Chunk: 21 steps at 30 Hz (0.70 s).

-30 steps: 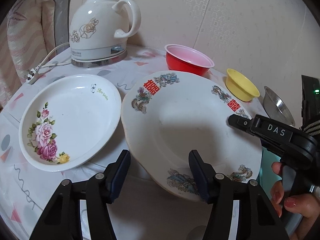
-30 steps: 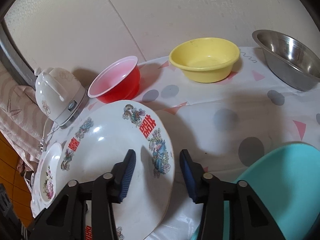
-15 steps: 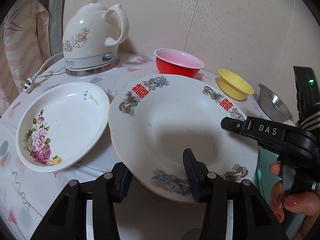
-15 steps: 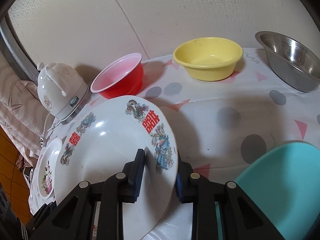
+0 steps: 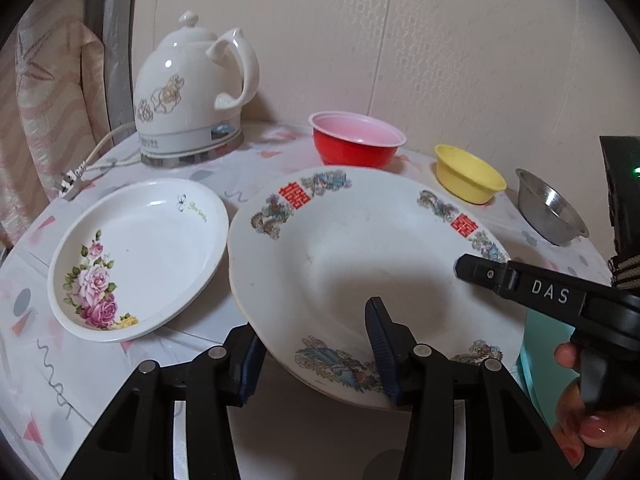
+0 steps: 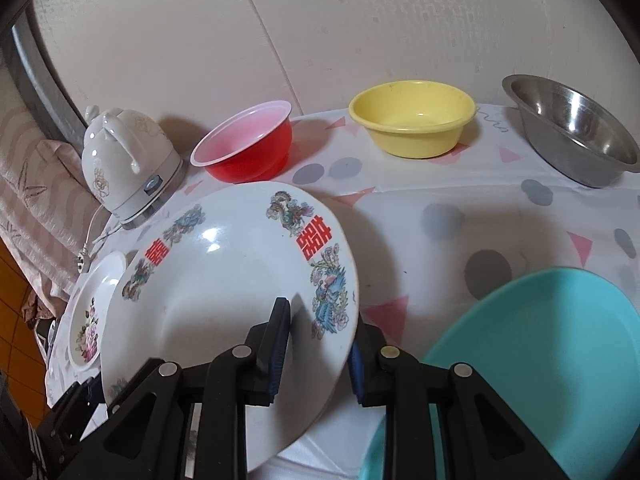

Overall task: Organize plates and bowls
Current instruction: 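Lift the white plate with both grippers and carry it over the teal plate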

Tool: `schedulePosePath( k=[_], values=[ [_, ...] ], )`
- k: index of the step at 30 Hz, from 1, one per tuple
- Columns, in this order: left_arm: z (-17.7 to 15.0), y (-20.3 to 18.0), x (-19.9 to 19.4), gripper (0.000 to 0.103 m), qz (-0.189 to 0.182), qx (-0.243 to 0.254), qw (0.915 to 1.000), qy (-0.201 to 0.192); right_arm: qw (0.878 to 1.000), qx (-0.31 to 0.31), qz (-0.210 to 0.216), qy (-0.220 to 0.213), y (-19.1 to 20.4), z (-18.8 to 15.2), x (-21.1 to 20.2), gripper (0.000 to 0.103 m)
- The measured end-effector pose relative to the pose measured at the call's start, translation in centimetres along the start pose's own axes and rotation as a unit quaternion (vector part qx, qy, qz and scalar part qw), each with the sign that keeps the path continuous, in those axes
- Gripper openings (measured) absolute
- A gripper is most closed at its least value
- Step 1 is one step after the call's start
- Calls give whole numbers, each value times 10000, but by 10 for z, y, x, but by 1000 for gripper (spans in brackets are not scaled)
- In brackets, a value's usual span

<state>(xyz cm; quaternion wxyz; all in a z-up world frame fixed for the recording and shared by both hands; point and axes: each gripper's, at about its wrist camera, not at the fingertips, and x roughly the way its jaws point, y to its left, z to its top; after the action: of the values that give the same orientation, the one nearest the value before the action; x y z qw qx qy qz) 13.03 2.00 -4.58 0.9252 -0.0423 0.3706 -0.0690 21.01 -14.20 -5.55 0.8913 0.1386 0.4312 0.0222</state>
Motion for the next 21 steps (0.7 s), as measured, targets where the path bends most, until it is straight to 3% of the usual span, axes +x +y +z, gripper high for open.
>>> schedulePosePath(
  k=[21],
  values=[
    [-11, -15, -19, 49, -300, 93, 9995, -34, 9994, -224, 49, -259, -15, -28, -41, 26]
  ],
)
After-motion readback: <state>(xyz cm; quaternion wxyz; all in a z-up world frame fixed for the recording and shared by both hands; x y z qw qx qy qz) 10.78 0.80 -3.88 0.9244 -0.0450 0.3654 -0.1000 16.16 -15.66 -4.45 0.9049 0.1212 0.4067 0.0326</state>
